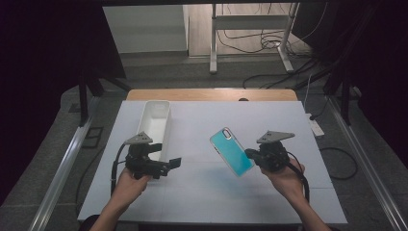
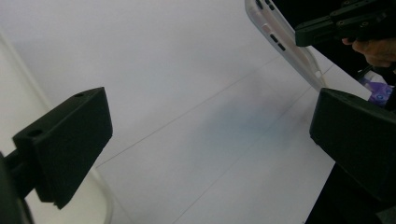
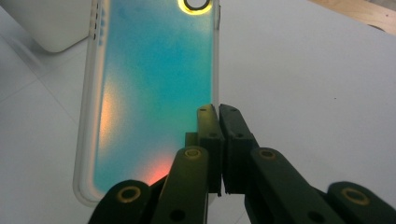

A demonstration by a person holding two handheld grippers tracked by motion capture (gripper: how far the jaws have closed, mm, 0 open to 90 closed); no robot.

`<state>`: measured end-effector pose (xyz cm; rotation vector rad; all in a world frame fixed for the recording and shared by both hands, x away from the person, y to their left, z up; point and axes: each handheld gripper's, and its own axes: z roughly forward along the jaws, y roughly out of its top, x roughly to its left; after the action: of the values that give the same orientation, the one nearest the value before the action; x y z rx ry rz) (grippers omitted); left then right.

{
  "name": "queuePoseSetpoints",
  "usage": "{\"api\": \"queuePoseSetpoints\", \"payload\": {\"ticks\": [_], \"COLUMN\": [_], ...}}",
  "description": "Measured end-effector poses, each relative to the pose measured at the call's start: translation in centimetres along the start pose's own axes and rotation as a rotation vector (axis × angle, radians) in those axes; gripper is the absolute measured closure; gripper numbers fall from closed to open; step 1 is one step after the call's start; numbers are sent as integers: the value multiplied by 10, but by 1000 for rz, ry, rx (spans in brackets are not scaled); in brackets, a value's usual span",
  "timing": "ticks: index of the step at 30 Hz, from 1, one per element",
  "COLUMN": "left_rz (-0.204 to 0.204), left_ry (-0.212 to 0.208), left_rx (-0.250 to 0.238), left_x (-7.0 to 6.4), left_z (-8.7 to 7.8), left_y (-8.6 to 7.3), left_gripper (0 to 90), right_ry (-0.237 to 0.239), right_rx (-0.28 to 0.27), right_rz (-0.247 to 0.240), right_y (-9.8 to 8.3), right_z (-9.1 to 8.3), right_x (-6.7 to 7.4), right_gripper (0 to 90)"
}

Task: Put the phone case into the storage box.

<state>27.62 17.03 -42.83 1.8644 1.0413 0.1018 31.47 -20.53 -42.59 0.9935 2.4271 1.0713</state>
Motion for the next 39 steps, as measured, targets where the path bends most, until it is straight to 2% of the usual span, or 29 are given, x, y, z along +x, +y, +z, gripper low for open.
{"api": "queuePoseSetpoints", "payload": {"ticks": [9,19,39], "left_rz": [1,-3,-51], "left_ry": [-52,-89,-177], "left_rx": [11,9,19], "left_x": [-6,-7,-13], "left_z": [19,30,58], "left_y": [11,19,29], "left_gripper": [3,3,2], "right_ry": [10,17,36], "right_rx": [-18,-36,-57], "right_rz": [-22,-34,-61], "right_y": [3,7,12], "right_z": [-1,-1,3], "right_x": [6,12,26], "right_gripper": [881,881,881]}}
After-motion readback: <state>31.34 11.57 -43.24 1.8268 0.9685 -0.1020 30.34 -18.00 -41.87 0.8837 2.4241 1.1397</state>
